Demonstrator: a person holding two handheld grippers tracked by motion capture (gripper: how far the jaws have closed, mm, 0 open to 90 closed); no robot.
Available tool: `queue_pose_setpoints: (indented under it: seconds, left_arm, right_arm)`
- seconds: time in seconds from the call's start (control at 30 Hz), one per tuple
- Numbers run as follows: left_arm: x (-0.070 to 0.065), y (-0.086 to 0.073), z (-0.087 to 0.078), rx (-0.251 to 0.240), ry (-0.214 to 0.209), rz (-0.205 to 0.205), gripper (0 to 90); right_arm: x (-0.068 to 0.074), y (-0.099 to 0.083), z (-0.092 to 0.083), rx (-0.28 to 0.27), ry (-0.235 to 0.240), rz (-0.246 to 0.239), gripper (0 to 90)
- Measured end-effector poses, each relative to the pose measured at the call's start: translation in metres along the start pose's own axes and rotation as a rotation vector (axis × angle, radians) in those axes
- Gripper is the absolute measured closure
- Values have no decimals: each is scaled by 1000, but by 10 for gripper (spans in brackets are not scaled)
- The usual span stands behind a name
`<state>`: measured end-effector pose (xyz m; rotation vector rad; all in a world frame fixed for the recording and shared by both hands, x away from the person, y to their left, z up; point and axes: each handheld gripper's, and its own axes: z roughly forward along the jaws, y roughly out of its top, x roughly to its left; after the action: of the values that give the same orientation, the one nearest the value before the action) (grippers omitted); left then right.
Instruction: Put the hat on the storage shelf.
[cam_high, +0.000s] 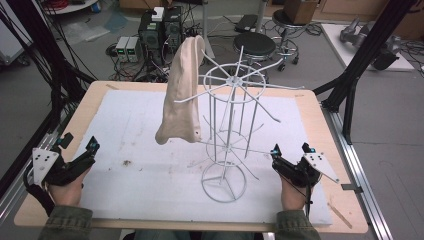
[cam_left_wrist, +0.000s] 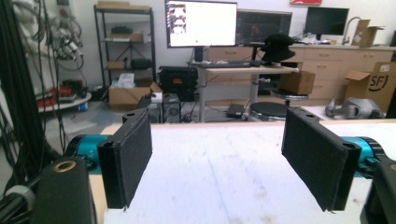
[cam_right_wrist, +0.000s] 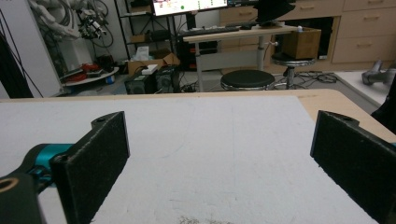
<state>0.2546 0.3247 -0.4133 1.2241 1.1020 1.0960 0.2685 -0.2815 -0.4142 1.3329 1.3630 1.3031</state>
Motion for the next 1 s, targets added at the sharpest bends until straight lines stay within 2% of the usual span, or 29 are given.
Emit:
queue_pose_setpoints:
  seconds: [0.03, 0.07, 0.17, 0.27, 0.3, 0.33, 0.37, 0.53, 0.83, 1.0]
  left_arm:
    - [1, -7, -2, 9, 4, -12, 246]
    - [1, -7, -2, 9, 4, -12, 246]
    - [1, -14, -4, 23, 5, -6, 245]
    - [2, -23, -7, 52, 8, 23, 238]
    - [2, -26, -8, 54, 10, 11, 237]
    - [2, -26, -8, 54, 10, 11, 237]
    - [3, -27, -9, 56, 11, -6, 237]
    - [-1, -29, -11, 69, -4, 18, 235]
    - [3, -31, -13, 69, 18, 9, 235]
    - [2, -31, -14, 69, 6, 4, 237]
  right_arm:
    - [1, 0, 0, 2, 1, 5, 37]
    - [1, 0, -1, 3, 0, 3, 37]
    - [2, 0, 0, 0, 1, 0, 37]
    - [2, 0, -1, 2, 2, 1, 37]
    - [1, 0, -1, 2, 3, 0, 37]
    - [1, 0, -1, 2, 3, 0, 37]
    - [1, 0, -1, 5, 4, 6, 37]
    - [2, 0, -1, 4, 9, 4, 36]
    - [1, -1, 0, 9, 8, 2, 37]
    - [2, 0, -2, 5, 9, 3, 37]
